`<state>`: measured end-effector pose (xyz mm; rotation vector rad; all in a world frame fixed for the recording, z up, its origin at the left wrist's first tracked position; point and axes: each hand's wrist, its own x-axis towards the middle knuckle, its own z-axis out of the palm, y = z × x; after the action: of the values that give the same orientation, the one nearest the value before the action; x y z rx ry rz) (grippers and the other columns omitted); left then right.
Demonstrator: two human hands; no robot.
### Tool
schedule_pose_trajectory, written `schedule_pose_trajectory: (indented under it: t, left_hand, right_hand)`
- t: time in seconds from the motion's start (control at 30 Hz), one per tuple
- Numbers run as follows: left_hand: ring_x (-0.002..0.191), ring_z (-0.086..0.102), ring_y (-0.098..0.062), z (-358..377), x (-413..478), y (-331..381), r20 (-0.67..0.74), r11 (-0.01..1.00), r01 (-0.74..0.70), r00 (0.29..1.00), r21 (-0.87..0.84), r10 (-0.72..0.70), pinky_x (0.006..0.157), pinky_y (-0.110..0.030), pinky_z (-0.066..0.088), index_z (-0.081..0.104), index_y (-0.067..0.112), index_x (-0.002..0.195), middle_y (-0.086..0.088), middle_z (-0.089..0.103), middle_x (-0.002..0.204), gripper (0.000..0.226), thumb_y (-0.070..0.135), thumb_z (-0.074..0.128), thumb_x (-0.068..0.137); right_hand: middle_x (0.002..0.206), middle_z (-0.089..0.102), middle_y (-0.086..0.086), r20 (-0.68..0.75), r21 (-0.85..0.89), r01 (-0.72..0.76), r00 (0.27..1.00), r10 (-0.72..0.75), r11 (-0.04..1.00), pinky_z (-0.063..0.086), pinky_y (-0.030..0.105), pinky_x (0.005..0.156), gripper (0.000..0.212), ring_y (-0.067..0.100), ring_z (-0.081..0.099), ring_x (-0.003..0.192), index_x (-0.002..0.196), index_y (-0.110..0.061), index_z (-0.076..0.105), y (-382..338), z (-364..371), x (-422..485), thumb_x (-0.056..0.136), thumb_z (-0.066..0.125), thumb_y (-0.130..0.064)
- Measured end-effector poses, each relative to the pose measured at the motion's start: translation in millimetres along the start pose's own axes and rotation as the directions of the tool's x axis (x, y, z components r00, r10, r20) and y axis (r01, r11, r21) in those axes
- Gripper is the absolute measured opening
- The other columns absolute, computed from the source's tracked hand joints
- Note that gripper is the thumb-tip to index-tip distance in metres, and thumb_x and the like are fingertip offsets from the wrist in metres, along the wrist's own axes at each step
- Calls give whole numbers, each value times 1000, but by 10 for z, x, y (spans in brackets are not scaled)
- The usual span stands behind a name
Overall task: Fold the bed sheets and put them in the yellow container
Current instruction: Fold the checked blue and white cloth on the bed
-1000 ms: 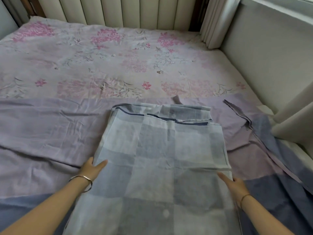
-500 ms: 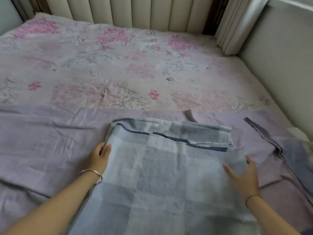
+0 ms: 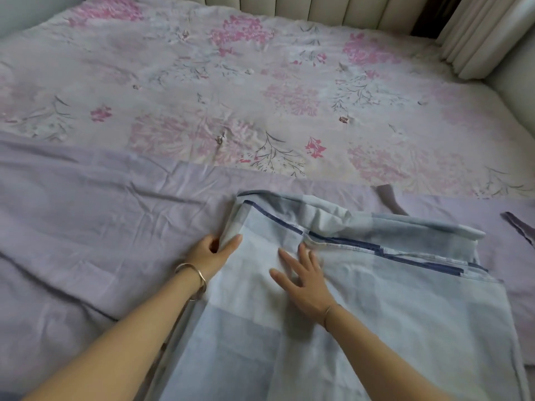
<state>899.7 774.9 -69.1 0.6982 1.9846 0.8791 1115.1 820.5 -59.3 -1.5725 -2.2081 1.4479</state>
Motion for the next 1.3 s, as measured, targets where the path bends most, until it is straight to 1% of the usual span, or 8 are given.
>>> schedule_pose_trajectory:
  t: [0.2,0.33,0.57,0.8,0.93,1.07,1.17,1.3]
  left_hand:
    - [103,60,-27,-14,-80,-78,91,982,150,983,114,-161,89,-34,47,53,6,123,-10,62,116,93,77,59,64]
    - [111,58,-27,-154,-174,-120,172,981,166,968,99,-181,97,-40,47,50,9,130,-8,58,126,123,93,53,41]
    - [75,61,-17,-354,-554,-281,278,993,119,954,-4,-113,76,-24,50,67,4,100,-5,67,87,52,53,60,83]
    - [99,64,-23,-455,-782,-197,306,995,93,949,-27,-80,96,-34,48,67,3,100,-9,68,103,46,46,61,85]
    - [84,50,-17,-467,-908,-191,280,999,48,959,-21,-41,87,-31,44,59,13,97,-6,52,90,40,51,60,84]
    - [86,59,-19,-507,-1180,120,258,987,87,965,-138,-49,84,-26,49,64,3,103,-7,62,94,38,39,57,91]
    - [78,58,-16,-525,-1428,582,258,964,112,965,-242,-47,64,-17,48,63,2,106,-6,63,99,35,33,55,93]
    - [82,61,-23,-566,-1748,1496,245,873,169,968,-458,-59,80,-34,52,58,0,119,-12,65,100,44,32,61,90]
  right_hand:
    - [154,17,-19,33,29,208,977,-209,978,8,29,119,79,-5,7,142,130,-58,34,-204,553,-762,60,32,-93]
    - [150,5,-30,176,167,227,951,-255,960,-2,17,115,78,-17,-5,137,130,-66,25,-183,1334,-1535,58,40,-92]
    - [132,33,-19,-273,331,-25,954,121,943,28,22,107,95,-2,30,126,115,-35,42,-654,2031,-1867,43,46,-96]
    - [145,29,4,-364,130,-482,790,494,866,15,36,111,71,25,23,136,114,-15,56,-965,2434,-1431,64,71,-64]
    - [119,39,-1,-294,-10,-358,893,340,934,27,27,97,16,19,38,114,82,-22,64,-828,2248,-1382,85,64,-37]
    - [60,38,-9,-65,231,-60,995,77,971,32,21,56,48,3,35,51,51,-18,32,-803,1534,-1755,85,66,-13]
    - [53,35,-7,89,192,52,994,-71,980,28,17,50,45,3,31,50,57,0,42,-972,545,-2106,84,70,-22]
    - [57,35,-1,29,-71,222,975,-221,972,27,18,48,50,6,31,52,63,4,49,-1516,-1049,-2422,78,70,-39]
